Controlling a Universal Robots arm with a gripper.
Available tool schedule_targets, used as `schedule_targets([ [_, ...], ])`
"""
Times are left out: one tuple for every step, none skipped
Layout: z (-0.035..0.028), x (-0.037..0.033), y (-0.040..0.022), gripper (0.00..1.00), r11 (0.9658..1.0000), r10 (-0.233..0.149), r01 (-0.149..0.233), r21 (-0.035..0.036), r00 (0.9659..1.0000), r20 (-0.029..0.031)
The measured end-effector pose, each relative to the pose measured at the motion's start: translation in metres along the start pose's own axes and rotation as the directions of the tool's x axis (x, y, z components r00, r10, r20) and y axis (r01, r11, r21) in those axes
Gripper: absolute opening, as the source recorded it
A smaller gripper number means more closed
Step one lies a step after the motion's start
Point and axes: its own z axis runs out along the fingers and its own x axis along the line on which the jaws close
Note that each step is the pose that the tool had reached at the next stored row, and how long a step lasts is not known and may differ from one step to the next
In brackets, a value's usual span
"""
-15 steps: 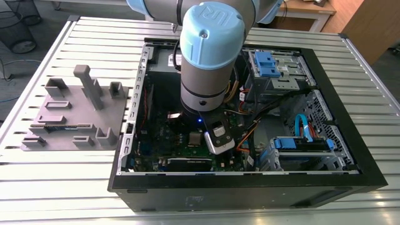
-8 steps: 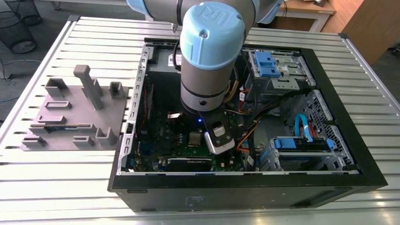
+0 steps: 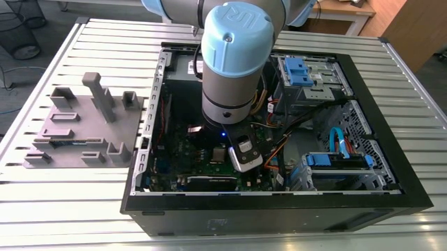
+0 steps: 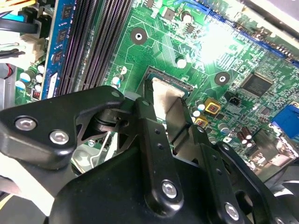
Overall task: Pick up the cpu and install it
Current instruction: 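Place the cpu into insertion slot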
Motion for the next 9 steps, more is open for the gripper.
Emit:
schedule_targets([
  [0.0,0.0,0.0,0.36,1.0,0.0,0.0,0.0,1.0,0.0],
  [0.0,0.0,0.0,0.36,1.0,0.0,0.0,0.0,1.0,0.0],
  [0.0,0.0,0.0,0.36,1.0,0.0,0.0,0.0,1.0,0.0],
  [0.0,0.0,0.0,0.36,1.0,0.0,0.0,0.0,1.0,0.0],
  [0.0,0.0001,0.0,0.36,1.0,0.0,0.0,-0.0001,1.0,-0.0003],
  [0.0,0.0001,0.0,0.38,1.0,0.0,0.0,-0.0001,1.0,-0.0002],
  [0.0001,0.0001,0.0,0.38,1.0,0.0,0.0,-0.0001,1.0,0.0],
  [0.0001,0.0001,0.0,0.44,1.0,0.0,0.0,-0.0001,1.0,0.0],
  [0.0001,0.0001,0.0,0.44,1.0,0.0,0.0,-0.0001,1.0,0.0],
])
